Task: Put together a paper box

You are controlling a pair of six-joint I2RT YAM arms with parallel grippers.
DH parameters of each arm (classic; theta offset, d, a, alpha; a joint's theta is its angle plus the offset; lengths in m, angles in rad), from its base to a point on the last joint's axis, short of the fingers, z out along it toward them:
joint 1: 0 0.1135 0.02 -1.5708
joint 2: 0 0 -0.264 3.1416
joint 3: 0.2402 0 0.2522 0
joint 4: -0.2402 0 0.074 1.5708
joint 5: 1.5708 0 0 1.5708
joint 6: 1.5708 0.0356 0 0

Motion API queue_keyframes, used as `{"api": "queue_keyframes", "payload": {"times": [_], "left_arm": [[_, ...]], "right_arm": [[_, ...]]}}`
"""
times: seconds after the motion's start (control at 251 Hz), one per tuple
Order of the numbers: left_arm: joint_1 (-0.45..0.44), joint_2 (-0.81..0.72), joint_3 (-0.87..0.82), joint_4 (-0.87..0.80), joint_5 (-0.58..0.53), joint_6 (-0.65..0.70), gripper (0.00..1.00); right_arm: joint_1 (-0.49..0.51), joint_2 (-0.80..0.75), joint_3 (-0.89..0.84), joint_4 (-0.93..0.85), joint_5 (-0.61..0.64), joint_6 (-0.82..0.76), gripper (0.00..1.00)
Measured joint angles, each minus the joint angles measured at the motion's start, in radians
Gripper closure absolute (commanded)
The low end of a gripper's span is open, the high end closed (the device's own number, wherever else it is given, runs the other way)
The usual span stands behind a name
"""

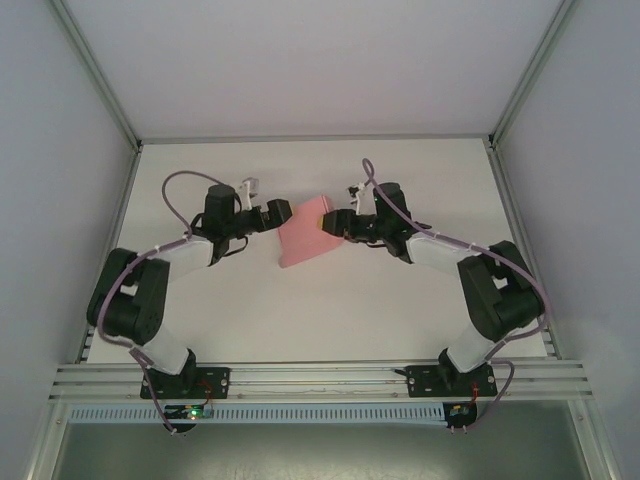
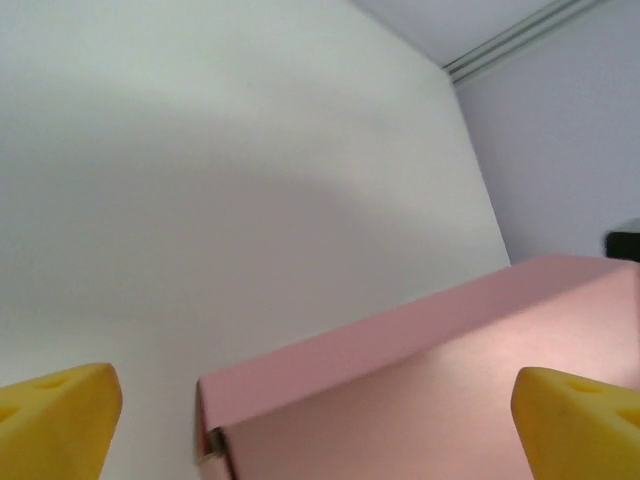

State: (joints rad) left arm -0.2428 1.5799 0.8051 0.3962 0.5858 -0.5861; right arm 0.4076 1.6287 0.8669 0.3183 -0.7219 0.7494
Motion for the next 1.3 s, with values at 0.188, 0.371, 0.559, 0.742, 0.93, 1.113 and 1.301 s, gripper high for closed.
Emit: {"api": "queue_keyframes", "payload": {"times": [0.188,0.371,0.559,0.742,0.93,1.113,1.301], "left_arm": [[-0.193,-0.123,0.138,-0.186,-0.205,0.402,0.00],[-0.307,-0.130,0.209,-0.318,-0.242,0.743,0.00],[-0.363,-0.121,0.200,-0.363,-0.286,0.982,0.00],[-0.375,-0.069,0.201,-0.364,-0.364,1.108,0.00],[-0.383,-0.053,0.201,-0.365,-0.379,1.164,0.00],[-0.397,-0.013,0.224,-0.370,-0.378,1.191,0.00],[-0.409,0.032,0.256,-0.373,-0.385,1.209,0.10]], "right_arm": [[-0.098,-0.029,0.012,-0.090,0.005,0.204,0.66],[-0.161,-0.029,0.040,-0.171,-0.035,0.393,0.70],[-0.179,-0.029,0.137,-0.326,-0.058,0.453,0.71],[-0.197,-0.029,0.146,-0.422,-0.100,0.534,0.70],[-0.216,-0.032,0.147,-0.465,-0.107,0.588,0.70],[-0.223,-0.055,0.144,-0.422,-0.111,0.660,0.70],[-0.222,-0.059,0.143,-0.381,-0.133,0.701,0.68]]}}
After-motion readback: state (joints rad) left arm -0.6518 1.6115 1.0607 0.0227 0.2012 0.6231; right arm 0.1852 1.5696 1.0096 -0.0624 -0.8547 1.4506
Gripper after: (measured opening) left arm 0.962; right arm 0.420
